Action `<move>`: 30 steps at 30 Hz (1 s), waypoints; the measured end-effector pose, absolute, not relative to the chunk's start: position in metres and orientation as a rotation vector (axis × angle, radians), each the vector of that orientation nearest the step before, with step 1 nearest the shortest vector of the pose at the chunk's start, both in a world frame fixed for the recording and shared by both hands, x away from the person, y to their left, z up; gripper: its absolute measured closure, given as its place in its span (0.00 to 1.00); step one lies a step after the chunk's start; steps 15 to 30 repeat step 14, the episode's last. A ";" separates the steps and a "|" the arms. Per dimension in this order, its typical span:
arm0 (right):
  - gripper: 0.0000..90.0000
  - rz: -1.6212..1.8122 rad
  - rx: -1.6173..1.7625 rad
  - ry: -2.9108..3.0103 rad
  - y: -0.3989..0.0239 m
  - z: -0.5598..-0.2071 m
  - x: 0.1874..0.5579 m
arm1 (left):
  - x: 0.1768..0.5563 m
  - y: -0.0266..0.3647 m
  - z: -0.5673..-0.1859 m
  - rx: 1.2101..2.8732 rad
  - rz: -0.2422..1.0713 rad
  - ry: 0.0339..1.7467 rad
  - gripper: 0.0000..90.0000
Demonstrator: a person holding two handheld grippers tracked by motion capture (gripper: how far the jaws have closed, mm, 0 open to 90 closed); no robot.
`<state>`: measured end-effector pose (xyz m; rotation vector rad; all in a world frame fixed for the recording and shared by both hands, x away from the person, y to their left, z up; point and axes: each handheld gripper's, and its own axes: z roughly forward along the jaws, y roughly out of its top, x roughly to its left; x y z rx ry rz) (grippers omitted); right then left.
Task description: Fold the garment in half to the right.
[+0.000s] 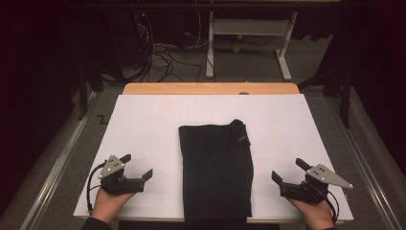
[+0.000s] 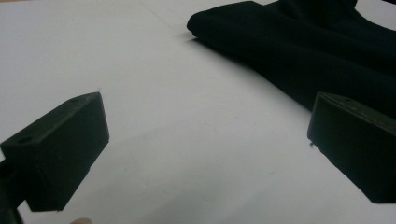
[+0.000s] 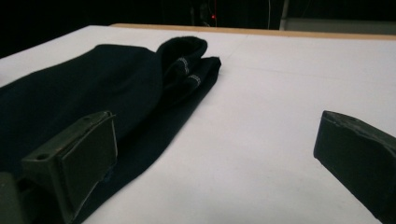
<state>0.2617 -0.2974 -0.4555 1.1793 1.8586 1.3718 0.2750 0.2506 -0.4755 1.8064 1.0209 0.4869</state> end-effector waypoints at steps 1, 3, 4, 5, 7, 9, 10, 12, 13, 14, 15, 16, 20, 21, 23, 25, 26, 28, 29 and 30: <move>0.00 1.376 1.171 1.852 -0.299 -0.454 0.258 | 0.274 0.250 -0.475 1.806 0.491 1.011 0.00; 0.00 1.392 1.155 1.833 -0.301 -0.451 0.250 | 0.273 0.248 -0.474 1.820 0.500 0.989 0.00; 0.00 1.397 1.141 1.831 -0.301 -0.450 0.247 | 0.273 0.248 -0.473 1.817 0.502 0.984 0.00; 0.00 1.400 1.132 1.831 -0.301 -0.450 0.245 | 0.273 0.247 -0.474 1.810 0.499 0.982 0.00; 0.00 1.399 1.119 1.838 -0.300 -0.451 0.245 | 0.274 0.247 -0.474 1.807 0.492 0.986 0.00; 0.00 1.391 1.114 1.833 -0.299 -0.451 0.246 | 0.275 0.248 -0.474 1.809 0.490 0.989 0.00; 0.00 1.388 1.110 1.831 -0.299 -0.452 0.247 | 0.274 0.248 -0.474 1.806 0.491 0.990 0.00; 0.00 1.390 1.115 1.828 -0.299 -0.453 0.248 | 0.274 0.250 -0.473 1.796 0.496 0.992 0.00; 0.00 1.396 1.117 1.830 -0.299 -0.454 0.248 | 0.274 0.252 -0.472 1.793 0.498 0.996 0.00; 0.00 1.397 1.120 1.830 -0.299 -0.454 0.248 | 0.274 0.253 -0.471 1.789 0.499 1.002 0.00; 0.00 1.397 1.120 1.830 -0.299 -0.454 0.248 | 0.274 0.253 -0.471 1.789 0.499 1.002 0.00; 0.00 1.397 1.120 1.830 -0.299 -0.454 0.248 | 0.274 0.253 -0.471 1.789 0.499 1.002 0.00; 0.00 1.397 1.120 1.830 -0.299 -0.454 0.248 | 0.274 0.253 -0.471 1.789 0.499 1.002 0.00; 0.00 1.397 1.120 1.830 -0.299 -0.454 0.248 | 0.274 0.253 -0.471 1.789 0.499 1.002 0.00; 0.00 1.397 1.120 1.830 -0.299 -0.454 0.248 | 0.274 0.253 -0.471 1.789 0.499 1.002 0.00; 0.00 1.397 1.120 1.830 -0.299 -0.454 0.248 | 0.274 0.253 -0.471 1.789 0.499 1.002 0.00; 0.00 1.397 1.120 1.830 -0.299 -0.454 0.248 | 0.274 0.253 -0.471 1.789 0.499 1.002 0.00; 0.00 1.397 1.120 1.830 -0.299 -0.454 0.248 | 0.274 0.253 -0.471 1.789 0.499 1.002 0.00; 0.00 1.397 1.120 1.830 -0.299 -0.454 0.248 | 0.274 0.253 -0.471 1.789 0.499 1.002 0.00; 0.00 1.397 1.120 1.830 -0.299 -0.454 0.248 | 0.274 0.253 -0.471 1.789 0.499 1.002 0.00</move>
